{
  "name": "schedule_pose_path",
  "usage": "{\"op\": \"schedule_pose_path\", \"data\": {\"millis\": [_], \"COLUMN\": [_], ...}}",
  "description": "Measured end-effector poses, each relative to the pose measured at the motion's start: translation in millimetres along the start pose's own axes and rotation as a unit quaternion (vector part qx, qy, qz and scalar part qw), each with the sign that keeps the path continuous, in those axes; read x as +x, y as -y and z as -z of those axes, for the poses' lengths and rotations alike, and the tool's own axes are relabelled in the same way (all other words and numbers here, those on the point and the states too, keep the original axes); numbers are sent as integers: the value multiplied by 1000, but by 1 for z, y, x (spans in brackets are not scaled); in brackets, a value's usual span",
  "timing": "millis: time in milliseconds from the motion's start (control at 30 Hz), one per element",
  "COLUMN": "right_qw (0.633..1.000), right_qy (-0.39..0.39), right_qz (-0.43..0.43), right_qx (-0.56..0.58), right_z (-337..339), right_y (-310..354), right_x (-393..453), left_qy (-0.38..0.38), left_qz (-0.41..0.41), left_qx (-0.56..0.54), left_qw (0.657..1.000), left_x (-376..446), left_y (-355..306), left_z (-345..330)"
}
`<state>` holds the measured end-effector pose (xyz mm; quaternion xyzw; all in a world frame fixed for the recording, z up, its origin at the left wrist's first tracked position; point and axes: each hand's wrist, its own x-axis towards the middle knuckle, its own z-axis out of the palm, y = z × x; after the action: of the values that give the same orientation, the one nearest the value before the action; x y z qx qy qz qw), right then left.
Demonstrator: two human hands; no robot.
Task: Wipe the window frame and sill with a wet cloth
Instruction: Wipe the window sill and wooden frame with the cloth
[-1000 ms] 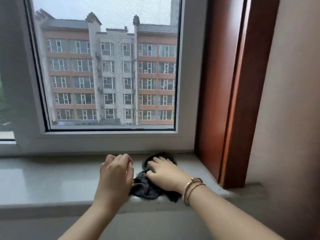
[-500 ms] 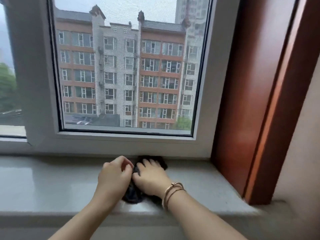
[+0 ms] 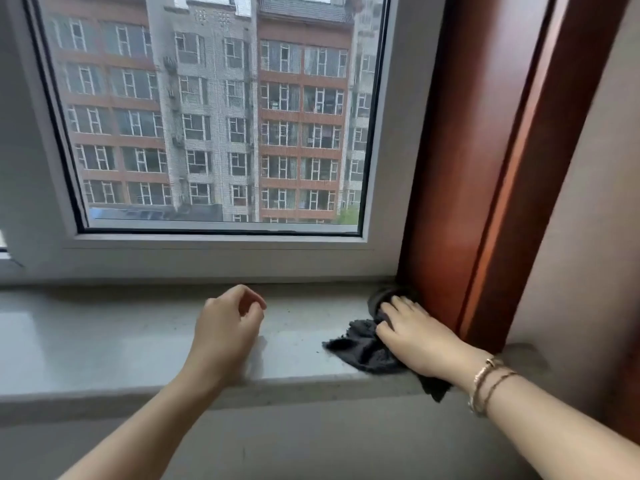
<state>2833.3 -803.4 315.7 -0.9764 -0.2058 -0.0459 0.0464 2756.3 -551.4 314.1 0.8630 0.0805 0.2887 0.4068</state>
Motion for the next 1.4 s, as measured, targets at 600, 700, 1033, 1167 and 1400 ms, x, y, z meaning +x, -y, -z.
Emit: {"op": "schedule_pose_path", "data": {"millis": [600, 700, 1033, 1167, 1400], "right_qw": [957, 964, 933, 926, 917], "right_qy": [-22, 4, -143, -194, -211], "right_qz": [285, 244, 254, 262, 310], "right_qx": [-44, -108, -210, -188, -134], "right_z": [-4, 17, -2, -11, -26], "right_y": [106, 42, -41, -20, 34], "right_x": [-13, -34, -48, -41, -26], "left_qy": [-5, 42, 223, 226, 176], "left_qz": [-46, -98, -251, -234, -218], "left_qx": [94, 99, 188, 222, 171], "left_qw": [994, 989, 923, 919, 944], "left_x": [-22, -27, -50, -45, -43], "left_y": [20, 0, -61, -52, -40], "left_z": [49, 21, -45, -39, -37]}}
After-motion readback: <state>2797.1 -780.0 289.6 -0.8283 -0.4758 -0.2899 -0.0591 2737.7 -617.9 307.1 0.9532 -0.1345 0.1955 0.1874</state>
